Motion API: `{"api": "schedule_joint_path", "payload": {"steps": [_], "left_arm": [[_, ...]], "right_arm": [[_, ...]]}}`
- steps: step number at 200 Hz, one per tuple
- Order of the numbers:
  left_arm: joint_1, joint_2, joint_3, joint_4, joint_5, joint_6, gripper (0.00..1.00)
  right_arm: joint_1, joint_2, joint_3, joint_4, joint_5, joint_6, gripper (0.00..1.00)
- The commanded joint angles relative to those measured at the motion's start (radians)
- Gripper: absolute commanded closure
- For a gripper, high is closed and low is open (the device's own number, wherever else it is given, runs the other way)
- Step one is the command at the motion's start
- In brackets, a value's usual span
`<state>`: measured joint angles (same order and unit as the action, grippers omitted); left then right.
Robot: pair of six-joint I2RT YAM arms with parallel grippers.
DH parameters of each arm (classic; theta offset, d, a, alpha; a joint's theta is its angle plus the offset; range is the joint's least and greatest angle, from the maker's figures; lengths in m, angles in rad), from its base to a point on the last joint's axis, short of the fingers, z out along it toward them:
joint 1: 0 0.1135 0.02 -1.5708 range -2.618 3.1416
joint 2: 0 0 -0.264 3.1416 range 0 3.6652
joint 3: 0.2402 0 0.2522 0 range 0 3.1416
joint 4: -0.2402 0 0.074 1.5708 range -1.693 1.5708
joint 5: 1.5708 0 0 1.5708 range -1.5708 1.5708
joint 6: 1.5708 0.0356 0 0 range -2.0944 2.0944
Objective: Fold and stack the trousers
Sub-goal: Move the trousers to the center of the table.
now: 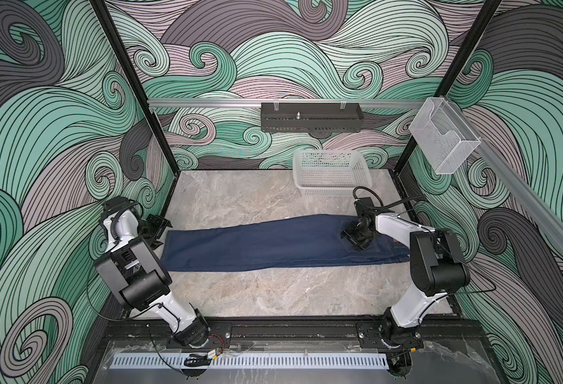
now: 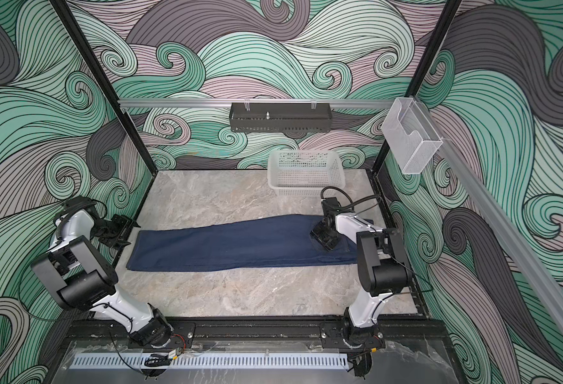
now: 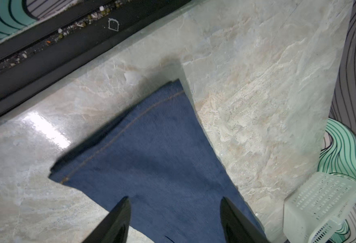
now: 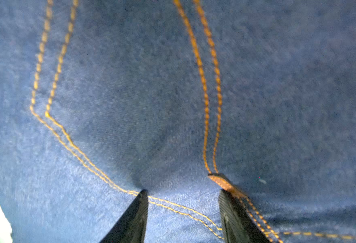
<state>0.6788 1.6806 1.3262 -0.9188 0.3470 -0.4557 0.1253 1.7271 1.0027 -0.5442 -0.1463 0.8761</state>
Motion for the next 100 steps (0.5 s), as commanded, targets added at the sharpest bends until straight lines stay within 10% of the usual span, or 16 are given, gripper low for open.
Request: {"api": "schedule_joint_path", "payload": {"steps": [1,100], "left_arm": [[-0.02,0.066,0.063,-0.06,-0.039,0.061,0.3],[-0.177,0.292,0.13,-0.157,-0.083,0.211,0.34]], "right_arm": [[-0.072,0.005,-0.062,-0.078,0.112,0.011,0.43],[-0.212,-0.06,-0.079,-0.095,0.107,-0.032,0.41]]}}
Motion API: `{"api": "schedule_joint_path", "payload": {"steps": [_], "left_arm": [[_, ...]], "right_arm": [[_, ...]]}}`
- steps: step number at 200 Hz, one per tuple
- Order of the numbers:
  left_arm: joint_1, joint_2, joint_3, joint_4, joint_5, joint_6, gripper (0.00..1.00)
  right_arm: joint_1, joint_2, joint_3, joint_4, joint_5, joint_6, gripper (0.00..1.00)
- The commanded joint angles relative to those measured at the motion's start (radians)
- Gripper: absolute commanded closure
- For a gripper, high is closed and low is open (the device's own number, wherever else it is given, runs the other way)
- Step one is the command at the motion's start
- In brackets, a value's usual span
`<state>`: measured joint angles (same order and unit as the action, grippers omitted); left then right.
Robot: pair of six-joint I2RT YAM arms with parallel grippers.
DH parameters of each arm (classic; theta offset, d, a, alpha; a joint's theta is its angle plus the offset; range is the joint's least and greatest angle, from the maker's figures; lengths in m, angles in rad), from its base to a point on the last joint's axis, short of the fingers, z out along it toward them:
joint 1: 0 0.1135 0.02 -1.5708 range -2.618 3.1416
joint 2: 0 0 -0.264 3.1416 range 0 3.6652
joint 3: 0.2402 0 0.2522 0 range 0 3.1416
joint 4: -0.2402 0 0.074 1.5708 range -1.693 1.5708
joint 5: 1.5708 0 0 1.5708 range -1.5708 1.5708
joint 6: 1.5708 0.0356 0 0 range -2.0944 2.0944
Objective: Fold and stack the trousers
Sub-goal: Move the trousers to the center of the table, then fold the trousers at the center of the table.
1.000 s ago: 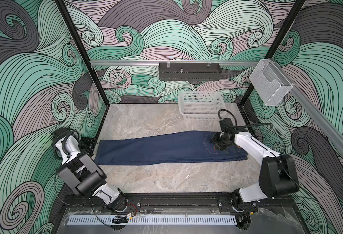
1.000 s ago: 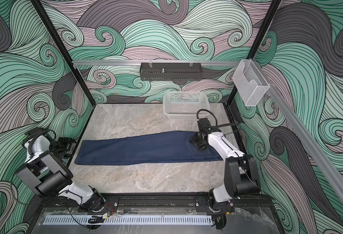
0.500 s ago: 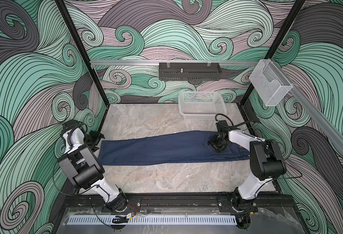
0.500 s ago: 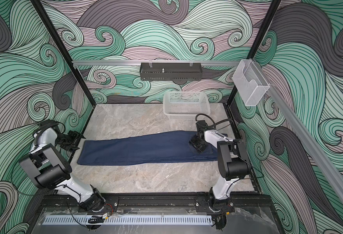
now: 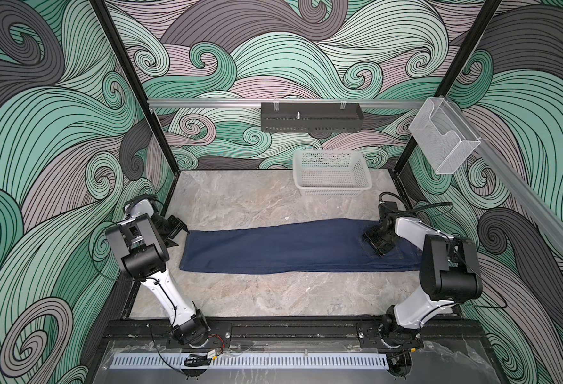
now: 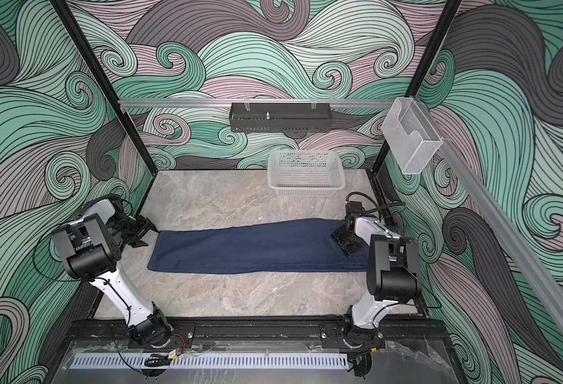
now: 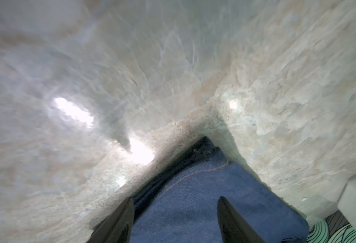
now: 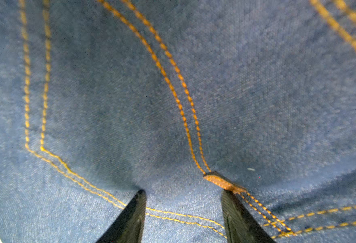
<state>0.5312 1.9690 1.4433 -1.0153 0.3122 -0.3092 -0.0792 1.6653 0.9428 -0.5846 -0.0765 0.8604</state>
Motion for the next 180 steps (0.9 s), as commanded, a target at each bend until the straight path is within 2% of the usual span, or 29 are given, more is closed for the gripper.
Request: {"api": "schedule_joint_path", "payload": {"steps": [1,82,129,180], "left_arm": [[-0.03,0.004,0.013,-0.061,-0.05,0.065,0.34],[-0.116,-0.005,-0.007,-0.016,-0.24,0.181,0.33],[-0.131,0.042,-0.007,0.0,-0.251,0.211,0.33],[-0.159,0.059,-0.047,-0.002,-0.246,0.234,0.41]], "right_arm": [[-0.008,0.002,-0.018,-0.054,0.035,-0.017,0.41],[-0.008,-0.03,-0.038,-0.044,-0.035,-0.029,0.41],[-0.006,-0.052,-0.068,-0.032,-0.059,-0.04,0.41],[-0.006,-0.045,-0.085,-0.01,-0.087,-0.04,0.41]]}}
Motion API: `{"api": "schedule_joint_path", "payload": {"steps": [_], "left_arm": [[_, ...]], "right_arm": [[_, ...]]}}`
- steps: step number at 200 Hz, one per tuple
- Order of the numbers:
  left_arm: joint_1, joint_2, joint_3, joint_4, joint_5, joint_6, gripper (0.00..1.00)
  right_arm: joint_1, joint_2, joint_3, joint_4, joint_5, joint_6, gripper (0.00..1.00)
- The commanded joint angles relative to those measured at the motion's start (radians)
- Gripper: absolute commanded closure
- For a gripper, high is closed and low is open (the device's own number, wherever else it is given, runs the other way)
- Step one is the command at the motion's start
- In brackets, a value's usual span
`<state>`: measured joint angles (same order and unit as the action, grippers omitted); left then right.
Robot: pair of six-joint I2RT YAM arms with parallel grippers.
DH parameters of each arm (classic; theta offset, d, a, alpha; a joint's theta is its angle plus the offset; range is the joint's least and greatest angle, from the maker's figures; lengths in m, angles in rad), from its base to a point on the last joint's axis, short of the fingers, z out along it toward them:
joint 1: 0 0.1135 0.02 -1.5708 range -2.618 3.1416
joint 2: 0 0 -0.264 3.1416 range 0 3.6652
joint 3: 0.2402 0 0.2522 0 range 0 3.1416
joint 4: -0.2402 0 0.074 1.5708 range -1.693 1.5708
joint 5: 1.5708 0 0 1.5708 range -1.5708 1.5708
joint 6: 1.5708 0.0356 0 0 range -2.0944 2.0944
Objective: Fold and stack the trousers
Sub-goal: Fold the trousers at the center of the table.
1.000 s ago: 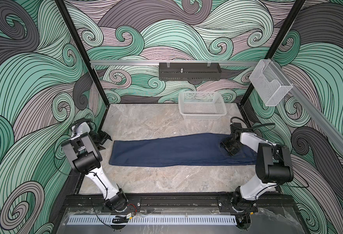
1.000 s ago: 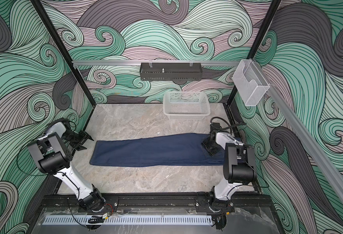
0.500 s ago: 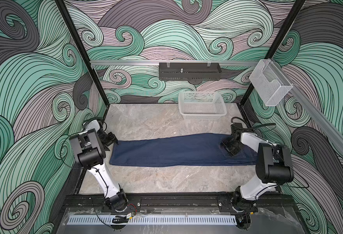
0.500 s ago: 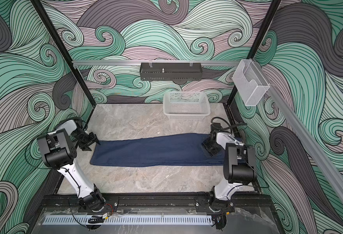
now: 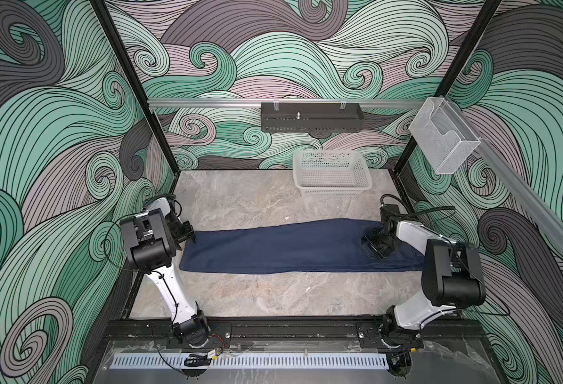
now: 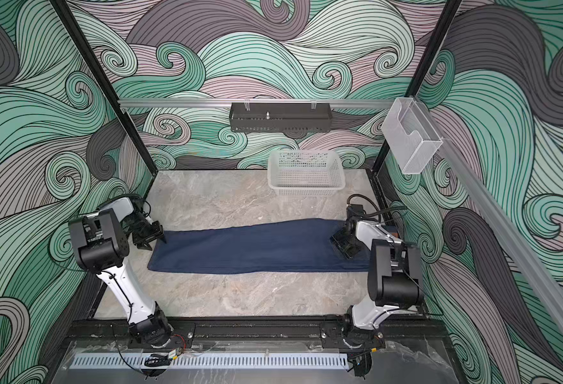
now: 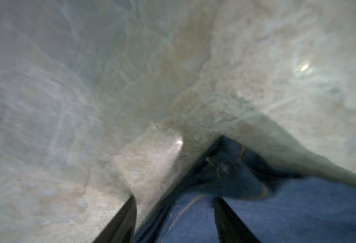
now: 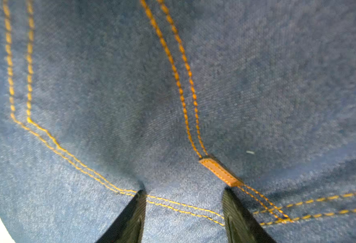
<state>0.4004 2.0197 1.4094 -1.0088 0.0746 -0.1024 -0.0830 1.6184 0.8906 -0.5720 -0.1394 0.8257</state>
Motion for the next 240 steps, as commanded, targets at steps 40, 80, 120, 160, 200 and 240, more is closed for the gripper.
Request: {"api": "schedule_joint_path", "payload": {"steps": [40,80,120,160,200,240], "left_arm": [[-0.069,0.03,-0.039,-0.011,0.017,0.032,0.53],[-0.071,0.006,-0.035,-0.01,0.019,0.031,0.91],[-0.071,-0.077,-0.001,0.003,-0.014,0.02,1.0],[-0.067,-0.118,0.097,-0.035,-0.16,-0.01,1.0],[-0.049,-0.1,0.193,-0.081,-0.324,-0.049,1.0],[-0.017,-0.088,0.316,-0.157,-0.426,-0.075,1.0]], "right_arm": [[-0.002,0.0,-0.04,-0.015,-0.038,-0.002,0.41],[-0.002,-0.013,-0.044,-0.014,-0.046,-0.002,0.42],[0.001,-0.026,-0.052,-0.019,-0.058,-0.01,0.43],[0.065,-0.043,-0.05,-0.035,-0.053,0.0,0.43],[0.216,-0.015,-0.042,-0.023,-0.044,0.07,0.44],[0.401,0.069,0.025,0.009,-0.036,0.172,0.45]]}}
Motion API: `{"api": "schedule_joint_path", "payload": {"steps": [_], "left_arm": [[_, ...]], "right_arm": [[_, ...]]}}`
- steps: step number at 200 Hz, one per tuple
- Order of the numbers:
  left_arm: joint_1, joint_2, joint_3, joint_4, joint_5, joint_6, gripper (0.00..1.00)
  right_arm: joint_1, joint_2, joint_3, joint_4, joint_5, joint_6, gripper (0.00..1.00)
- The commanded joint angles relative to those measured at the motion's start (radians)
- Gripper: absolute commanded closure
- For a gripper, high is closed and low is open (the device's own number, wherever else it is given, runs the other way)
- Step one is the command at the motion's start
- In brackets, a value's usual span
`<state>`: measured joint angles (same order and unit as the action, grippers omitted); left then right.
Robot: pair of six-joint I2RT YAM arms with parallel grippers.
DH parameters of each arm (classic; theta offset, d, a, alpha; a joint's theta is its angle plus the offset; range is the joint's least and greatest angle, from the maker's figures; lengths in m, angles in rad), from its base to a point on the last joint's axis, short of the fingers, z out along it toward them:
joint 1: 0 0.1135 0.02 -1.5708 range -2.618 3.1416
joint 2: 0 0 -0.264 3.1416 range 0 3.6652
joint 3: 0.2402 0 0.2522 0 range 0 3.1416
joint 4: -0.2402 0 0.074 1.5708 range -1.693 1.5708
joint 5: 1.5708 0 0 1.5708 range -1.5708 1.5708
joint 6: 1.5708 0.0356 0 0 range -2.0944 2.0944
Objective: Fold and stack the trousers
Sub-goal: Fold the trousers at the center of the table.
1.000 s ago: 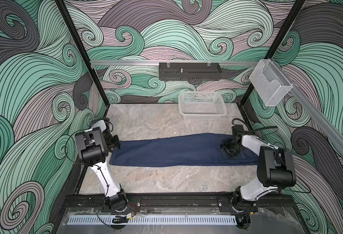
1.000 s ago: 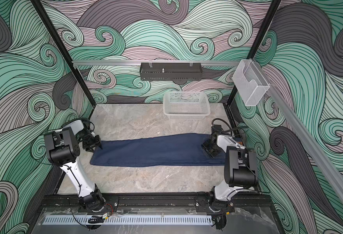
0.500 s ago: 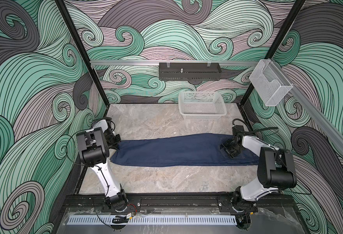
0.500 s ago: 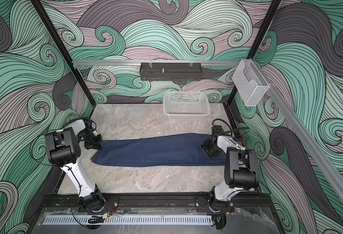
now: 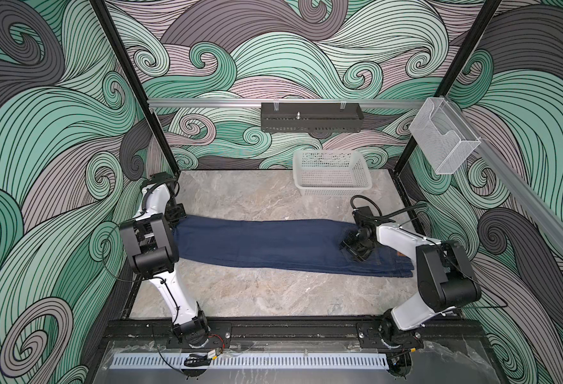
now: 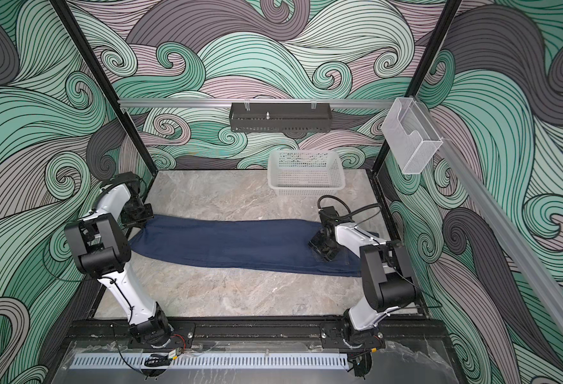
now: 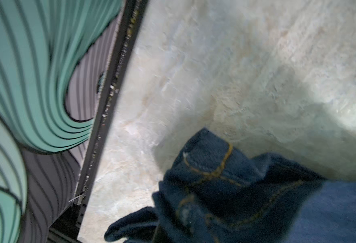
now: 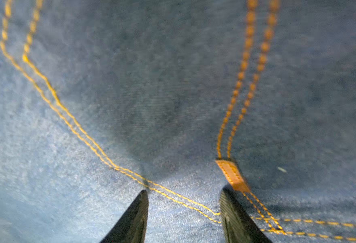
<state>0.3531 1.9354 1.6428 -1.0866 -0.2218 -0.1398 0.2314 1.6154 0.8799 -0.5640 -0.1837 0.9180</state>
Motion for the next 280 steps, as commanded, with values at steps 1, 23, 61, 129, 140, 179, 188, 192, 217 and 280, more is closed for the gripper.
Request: {"api": "schedule_joint_path", "payload": {"steps": [1,23,61,129,140,179,188,192,217,280], "left_arm": [[0.032,-0.004,0.085,-0.081,-0.131,-0.039,1.0],[0.041,-0.007,0.135,-0.131,-0.132,-0.048,1.0],[0.033,0.021,0.198,-0.269,0.022,-0.042,1.0],[-0.097,-0.103,0.093,-0.31,0.269,-0.088,1.0],[-0.136,-0.13,0.086,-0.314,0.294,-0.097,1.0],[-0.282,-0.233,0.074,-0.312,0.39,-0.178,1.0],[-0.317,-0.254,0.068,-0.298,0.413,-0.211,1.0],[-0.331,-0.263,0.064,-0.292,0.419,-0.229,1.0],[-0.426,-0.313,0.026,-0.217,0.439,-0.35,1.0],[-0.635,-0.277,-0.059,0.011,0.482,-0.62,1.0]], "right_arm": [[0.089,0.075,0.04,0.001,0.008,0.081,0.45],[0.162,0.121,0.099,0.0,0.005,0.109,0.44],[0.199,0.073,0.137,-0.037,0.039,0.111,0.42],[0.185,-0.126,0.128,-0.135,0.112,0.067,0.38],[0.176,-0.151,0.127,-0.147,0.118,0.06,0.38],[0.099,-0.231,0.089,-0.167,0.116,0.026,0.38],[0.074,-0.246,0.08,-0.172,0.109,0.019,0.38],[0.064,-0.251,0.077,-0.174,0.106,0.015,0.38],[0.017,-0.292,0.055,-0.188,0.1,-0.003,0.38],[-0.031,-0.347,-0.001,-0.195,0.081,-0.017,0.38]]}}
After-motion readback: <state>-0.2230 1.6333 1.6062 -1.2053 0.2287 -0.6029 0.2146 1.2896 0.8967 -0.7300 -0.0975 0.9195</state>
